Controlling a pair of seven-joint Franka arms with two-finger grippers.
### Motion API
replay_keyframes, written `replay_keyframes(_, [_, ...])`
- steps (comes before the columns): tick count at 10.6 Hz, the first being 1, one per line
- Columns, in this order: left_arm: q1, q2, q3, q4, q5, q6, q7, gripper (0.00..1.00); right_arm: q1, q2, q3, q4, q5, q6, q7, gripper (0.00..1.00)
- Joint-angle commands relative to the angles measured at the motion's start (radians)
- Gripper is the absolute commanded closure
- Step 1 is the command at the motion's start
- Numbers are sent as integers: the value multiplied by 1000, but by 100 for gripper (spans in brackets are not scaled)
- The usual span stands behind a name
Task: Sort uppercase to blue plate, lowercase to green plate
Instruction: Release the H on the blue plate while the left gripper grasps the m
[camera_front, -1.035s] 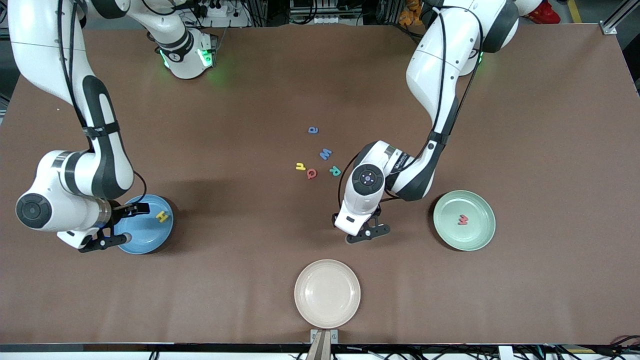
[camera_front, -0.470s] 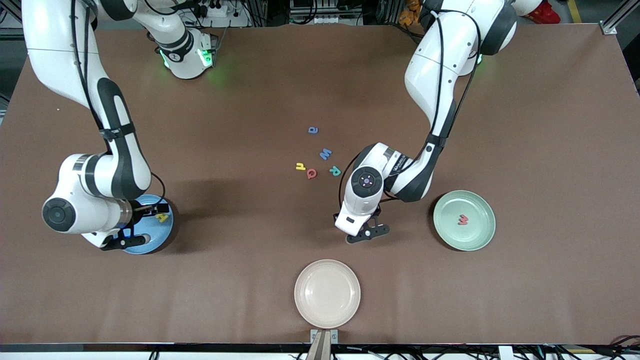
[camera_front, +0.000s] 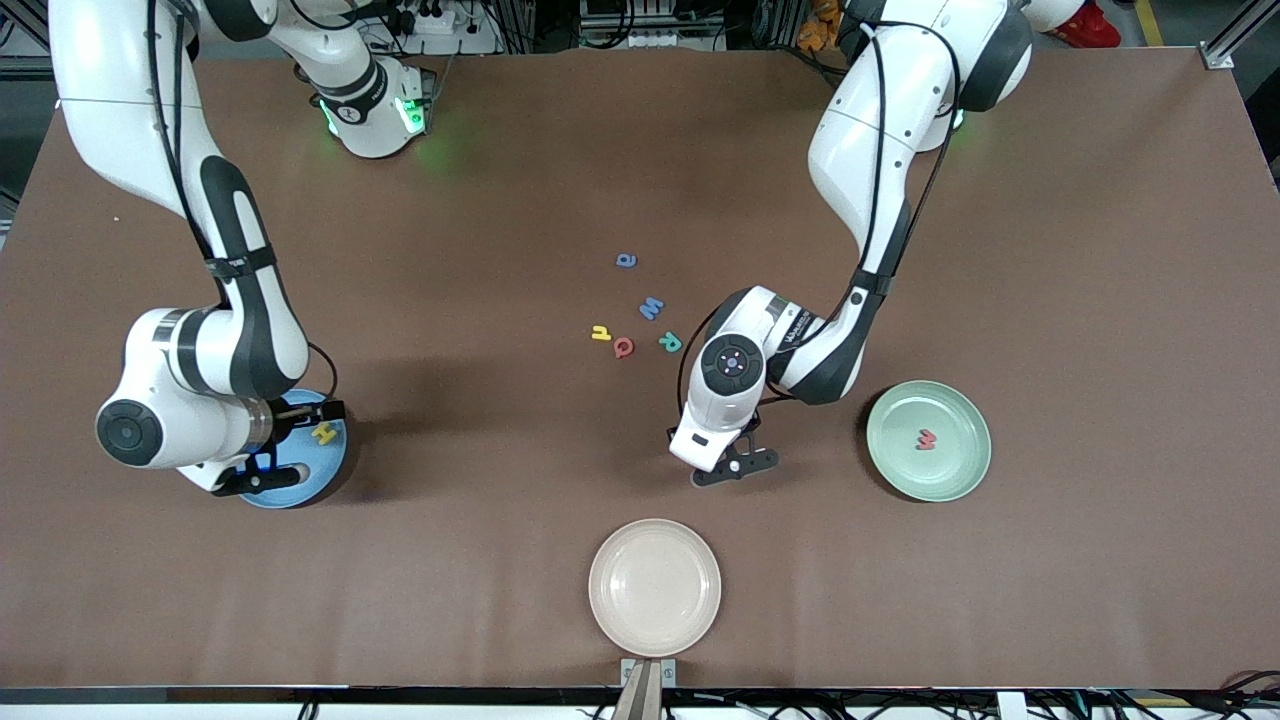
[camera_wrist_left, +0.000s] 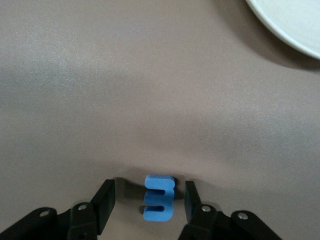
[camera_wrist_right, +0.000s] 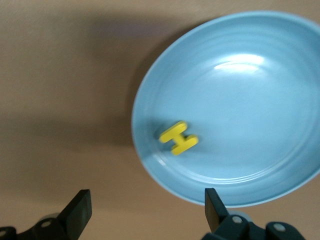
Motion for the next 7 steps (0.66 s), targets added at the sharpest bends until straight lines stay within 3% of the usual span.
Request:
replay_keyframes(1, [-13, 21, 16, 30, -24, -1, -11, 36, 47, -10, 1, 4, 20, -56, 43, 0])
replay_keyframes(3, [-13, 21, 16, 30, -24, -1, -11, 36, 129, -43, 2, -17, 20, -78, 44, 0])
replay_keyframes(5, [-13, 21, 16, 30, -24, -1, -8, 43, 232, -98, 8, -43, 80, -79, 46, 0])
replay_keyframes(7, [-13, 21, 16, 30, -24, -1, -8, 46, 346, -108, 7, -37, 83, -21, 82, 0])
